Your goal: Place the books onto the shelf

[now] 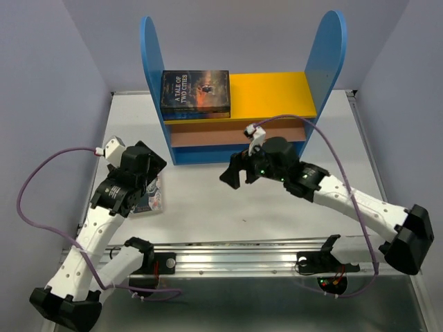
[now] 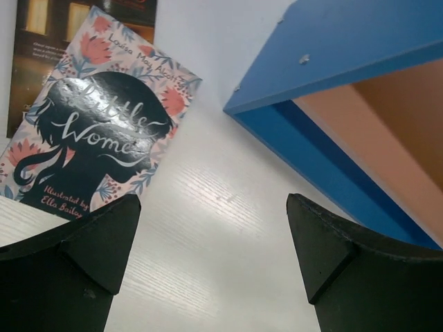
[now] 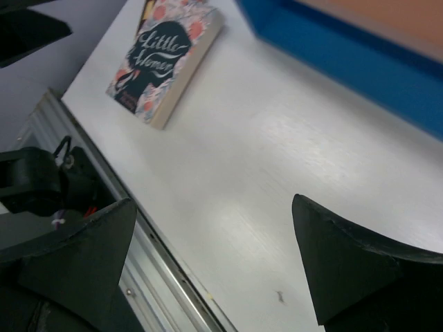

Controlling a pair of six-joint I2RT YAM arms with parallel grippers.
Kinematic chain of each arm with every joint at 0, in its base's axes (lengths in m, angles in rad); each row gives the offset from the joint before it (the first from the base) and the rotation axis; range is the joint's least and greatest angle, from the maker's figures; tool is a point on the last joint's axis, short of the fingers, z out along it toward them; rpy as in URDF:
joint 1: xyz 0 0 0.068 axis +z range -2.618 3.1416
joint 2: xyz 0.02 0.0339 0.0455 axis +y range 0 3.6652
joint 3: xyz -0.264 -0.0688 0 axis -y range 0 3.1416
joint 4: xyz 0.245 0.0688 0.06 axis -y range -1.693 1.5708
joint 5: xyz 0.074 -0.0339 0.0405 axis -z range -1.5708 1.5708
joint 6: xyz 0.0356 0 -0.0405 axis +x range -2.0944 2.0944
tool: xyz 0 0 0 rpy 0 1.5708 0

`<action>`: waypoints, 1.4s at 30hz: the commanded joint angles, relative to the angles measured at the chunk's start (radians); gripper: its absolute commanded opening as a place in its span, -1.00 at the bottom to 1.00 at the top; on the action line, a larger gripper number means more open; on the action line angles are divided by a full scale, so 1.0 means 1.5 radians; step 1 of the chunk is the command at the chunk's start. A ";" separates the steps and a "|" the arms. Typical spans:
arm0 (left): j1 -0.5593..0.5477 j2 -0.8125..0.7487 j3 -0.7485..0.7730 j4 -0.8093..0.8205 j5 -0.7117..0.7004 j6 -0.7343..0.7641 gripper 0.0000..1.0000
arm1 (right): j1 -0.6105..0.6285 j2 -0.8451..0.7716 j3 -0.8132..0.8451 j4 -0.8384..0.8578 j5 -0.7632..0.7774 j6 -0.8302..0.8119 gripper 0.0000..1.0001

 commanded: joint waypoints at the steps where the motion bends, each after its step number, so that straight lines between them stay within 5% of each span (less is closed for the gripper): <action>1: 0.084 0.017 -0.058 0.075 0.022 0.010 0.98 | 0.061 0.061 -0.061 0.181 0.029 0.114 1.00; 7: 0.247 0.050 -0.115 0.161 0.122 0.056 0.98 | 0.146 0.202 -0.056 0.302 0.143 0.168 1.00; 18: 0.465 0.151 -0.157 0.259 0.187 0.081 0.98 | 0.170 0.492 0.077 0.518 0.061 0.278 1.00; 27: 0.504 0.214 -0.143 0.273 0.184 0.092 0.98 | 0.170 0.645 0.237 0.479 -0.048 0.256 1.00; 42: 0.514 0.310 -0.150 0.290 0.184 0.102 0.98 | 0.170 0.780 0.405 0.373 -0.056 0.237 1.00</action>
